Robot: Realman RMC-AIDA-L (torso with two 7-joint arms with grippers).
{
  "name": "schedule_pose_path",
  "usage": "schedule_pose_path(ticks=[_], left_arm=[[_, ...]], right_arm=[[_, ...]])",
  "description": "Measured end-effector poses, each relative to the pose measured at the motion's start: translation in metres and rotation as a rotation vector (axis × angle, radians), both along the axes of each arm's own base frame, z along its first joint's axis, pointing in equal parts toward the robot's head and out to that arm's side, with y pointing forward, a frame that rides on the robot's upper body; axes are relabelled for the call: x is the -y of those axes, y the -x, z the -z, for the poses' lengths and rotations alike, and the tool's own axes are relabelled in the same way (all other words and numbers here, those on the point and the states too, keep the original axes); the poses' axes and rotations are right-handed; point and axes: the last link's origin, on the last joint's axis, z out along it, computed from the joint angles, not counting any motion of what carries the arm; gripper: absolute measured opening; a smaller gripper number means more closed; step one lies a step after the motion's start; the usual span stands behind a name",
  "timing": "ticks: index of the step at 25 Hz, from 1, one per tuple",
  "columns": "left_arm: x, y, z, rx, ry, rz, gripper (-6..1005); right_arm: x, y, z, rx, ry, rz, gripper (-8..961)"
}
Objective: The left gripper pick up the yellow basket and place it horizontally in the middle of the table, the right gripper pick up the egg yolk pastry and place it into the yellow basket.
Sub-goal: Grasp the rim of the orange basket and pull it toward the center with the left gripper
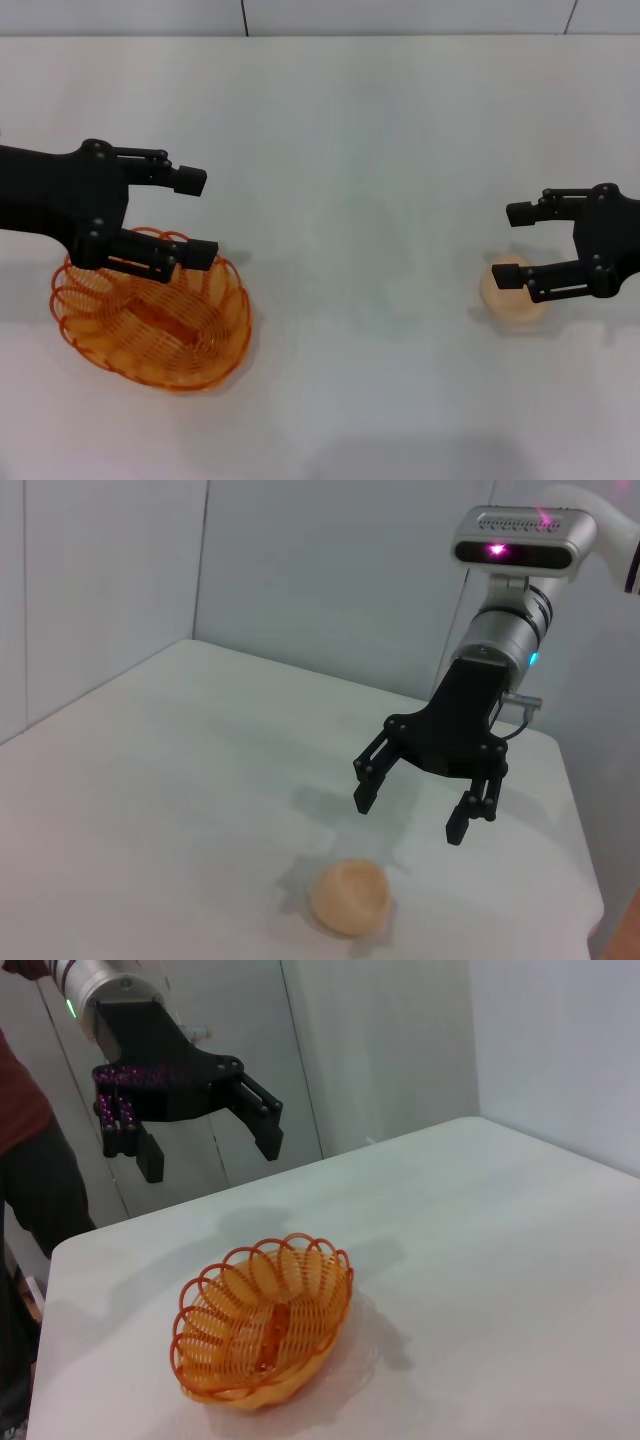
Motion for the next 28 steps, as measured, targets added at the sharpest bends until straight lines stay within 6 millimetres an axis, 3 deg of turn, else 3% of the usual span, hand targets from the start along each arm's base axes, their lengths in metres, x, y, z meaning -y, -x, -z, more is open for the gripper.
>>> schedule_pose_path(ticks=[17,28], left_arm=[[-0.003,0.0,-0.003,-0.02,0.001,-0.013,875],[-0.029,0.01,-0.019,-0.329,0.062,-0.32,876]], right_arm=[[-0.002,0.003,0.0,-0.01,-0.003,-0.008,813],[-0.004,0.006,-0.001,-0.023,-0.013,-0.009,813]])
